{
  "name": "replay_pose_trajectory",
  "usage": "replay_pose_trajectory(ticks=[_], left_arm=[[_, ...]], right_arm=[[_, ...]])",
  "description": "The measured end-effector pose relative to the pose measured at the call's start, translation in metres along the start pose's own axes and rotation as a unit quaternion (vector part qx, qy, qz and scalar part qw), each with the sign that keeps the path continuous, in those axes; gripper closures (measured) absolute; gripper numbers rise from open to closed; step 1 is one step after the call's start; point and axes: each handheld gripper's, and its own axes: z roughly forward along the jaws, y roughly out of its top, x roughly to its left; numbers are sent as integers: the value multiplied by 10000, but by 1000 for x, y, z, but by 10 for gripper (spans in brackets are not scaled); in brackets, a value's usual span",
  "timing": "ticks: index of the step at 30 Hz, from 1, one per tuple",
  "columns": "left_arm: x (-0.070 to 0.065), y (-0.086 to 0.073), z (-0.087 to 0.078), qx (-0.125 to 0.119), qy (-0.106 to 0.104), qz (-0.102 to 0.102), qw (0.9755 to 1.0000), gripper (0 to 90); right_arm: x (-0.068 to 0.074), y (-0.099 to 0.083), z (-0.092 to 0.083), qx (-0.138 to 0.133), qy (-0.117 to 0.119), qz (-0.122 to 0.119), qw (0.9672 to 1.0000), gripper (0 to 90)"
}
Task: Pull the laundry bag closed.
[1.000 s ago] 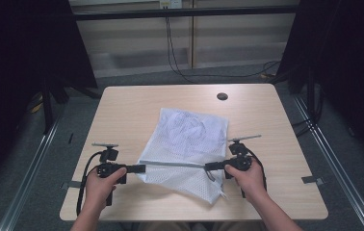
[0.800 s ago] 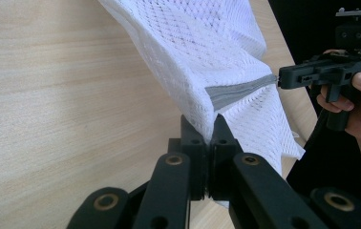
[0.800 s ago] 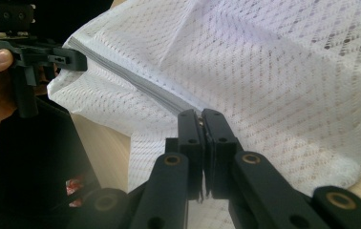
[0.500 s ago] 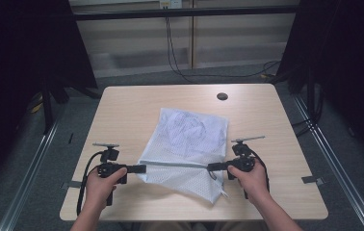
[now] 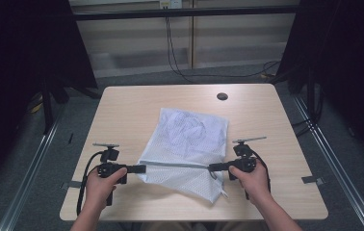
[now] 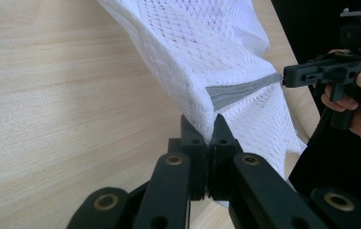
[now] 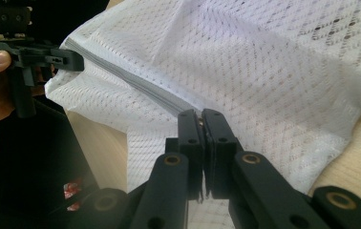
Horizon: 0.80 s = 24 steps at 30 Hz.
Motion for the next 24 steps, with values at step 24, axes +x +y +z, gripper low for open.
replay_pose_trajectory(ticks=[24], left_arm=[[1,2,1,13,-37,-9,10000,881]], right_arm=[[-4,-5,-10,-121,-10,54,9999,872]])
